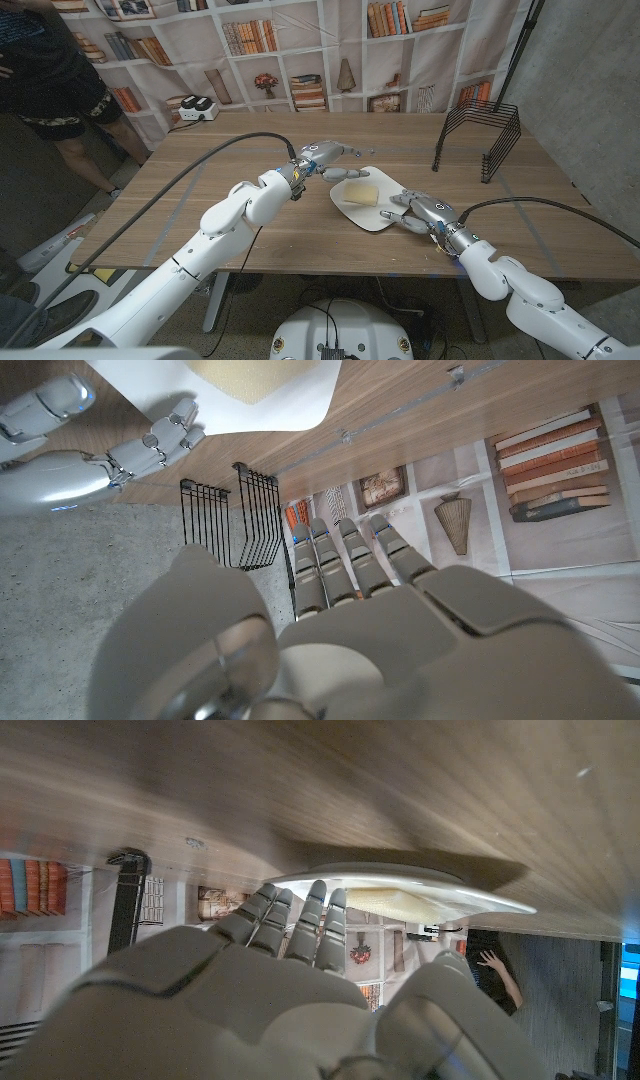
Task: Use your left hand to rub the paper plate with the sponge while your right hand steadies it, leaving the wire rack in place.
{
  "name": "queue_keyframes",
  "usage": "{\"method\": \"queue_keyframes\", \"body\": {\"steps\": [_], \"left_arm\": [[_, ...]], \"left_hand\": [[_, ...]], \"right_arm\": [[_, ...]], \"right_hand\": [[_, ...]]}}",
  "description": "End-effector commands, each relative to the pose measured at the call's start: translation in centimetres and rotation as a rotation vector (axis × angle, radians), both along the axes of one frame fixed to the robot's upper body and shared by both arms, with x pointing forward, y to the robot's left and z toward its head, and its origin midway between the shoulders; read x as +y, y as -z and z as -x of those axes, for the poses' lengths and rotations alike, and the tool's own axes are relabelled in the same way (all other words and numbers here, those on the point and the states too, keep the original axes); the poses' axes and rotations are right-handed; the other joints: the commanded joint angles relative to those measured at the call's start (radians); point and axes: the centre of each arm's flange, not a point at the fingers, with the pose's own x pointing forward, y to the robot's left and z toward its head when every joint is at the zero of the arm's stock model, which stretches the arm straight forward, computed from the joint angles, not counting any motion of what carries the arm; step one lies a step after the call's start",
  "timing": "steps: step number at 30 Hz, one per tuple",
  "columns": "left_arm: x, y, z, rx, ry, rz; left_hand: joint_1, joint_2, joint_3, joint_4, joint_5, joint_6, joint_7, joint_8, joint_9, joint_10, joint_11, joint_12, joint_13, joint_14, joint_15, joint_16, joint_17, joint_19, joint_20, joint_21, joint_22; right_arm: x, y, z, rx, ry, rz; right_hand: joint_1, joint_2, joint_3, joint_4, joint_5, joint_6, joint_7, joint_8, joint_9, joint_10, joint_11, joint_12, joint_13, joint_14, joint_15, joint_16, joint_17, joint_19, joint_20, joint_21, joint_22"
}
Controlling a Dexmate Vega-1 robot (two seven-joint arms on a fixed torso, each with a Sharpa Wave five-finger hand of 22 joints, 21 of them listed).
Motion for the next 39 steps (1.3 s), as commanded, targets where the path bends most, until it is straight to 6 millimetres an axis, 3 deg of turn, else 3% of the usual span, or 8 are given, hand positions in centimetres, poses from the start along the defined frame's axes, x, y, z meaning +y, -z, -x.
{"method": "queue_keyframes", "body": {"steps": [1,23,30,35,39], "left_arm": [[-0.2,0.4,0.0,0.003,0.002,-0.001],[0.0,1.7,-0.9,0.066,-0.062,-0.058],[-0.2,2.0,-1.3,0.099,-0.072,-0.09],[-0.5,2.1,-1.5,0.098,-0.095,-0.121],[-0.5,2.4,-1.6,0.1,-0.1,-0.131]], "left_hand": [[0.0,0.0,-0.006,0.001,0.007,0.0,0.0,-0.001,0.003,-0.003,-0.006,-0.003,0.004,-0.003,-0.039,0.0,0.003,-0.009,-0.001,-0.002,0.002],[-0.007,0.006,-0.012,-0.004,0.013,0.013,-0.001,0.005,0.003,0.0,-0.003,0.0,0.003,-0.005,-0.043,0.001,0.002,-0.025,-0.007,-0.011,0.002],[-0.052,0.002,-0.035,0.01,0.013,-0.01,0.003,-0.003,0.003,-0.019,0.005,-0.005,0.003,-0.026,-0.037,-0.002,0.004,-0.041,-0.004,-0.019,0.004],[-0.109,0.001,-0.067,0.01,0.018,0.059,0.002,0.022,0.002,0.042,0.0,0.016,0.002,0.046,-0.046,0.024,0.003,-0.014,-0.018,-0.011,0.005],[-0.121,0.003,-0.078,0.003,0.023,0.098,0.005,0.032,0.001,0.075,-0.006,0.023,0.001,0.076,-0.053,0.029,0.002,-0.001,-0.023,-0.008,0.005]], "right_arm": [[0.6,0.3,0.0,0.011,0.006,0.043],[1.1,-0.2,-0.6,0.02,0.022,0.105],[0.8,-0.5,-0.8,0.021,0.037,0.103],[0.7,-0.6,-1.0,0.023,0.044,0.1],[0.6,-0.6,-1.1,0.025,0.051,0.091]], "right_hand": [[-0.011,-0.002,-0.006,0.003,0.006,0.023,-0.002,0.01,0.002,0.014,-0.005,0.008,0.002,0.008,0.006,0.004,0.003,-0.004,-0.046,0.004,0.001],[-0.014,0.002,-0.009,0.005,0.011,0.052,-0.01,0.016,0.001,0.029,-0.013,0.012,0.002,0.017,0.009,0.007,0.002,-0.005,-0.046,0.006,0.001],[-0.013,0.003,-0.009,0.004,0.013,0.055,-0.004,0.016,0.001,0.037,-0.013,0.014,0.002,0.023,0.004,0.009,0.001,-0.005,-0.046,0.007,0.001],[-0.012,0.003,-0.009,0.004,0.014,0.056,-0.005,0.015,0.001,0.04,-0.013,0.015,0.002,0.024,0.003,0.009,0.001,-0.006,-0.047,0.007,0.001],[-0.012,0.004,-0.009,0.004,0.014,0.056,-0.005,0.014,0.001,0.042,-0.012,0.015,0.002,0.028,0.003,0.009,0.001,-0.006,-0.047,0.007,0.001]]}}
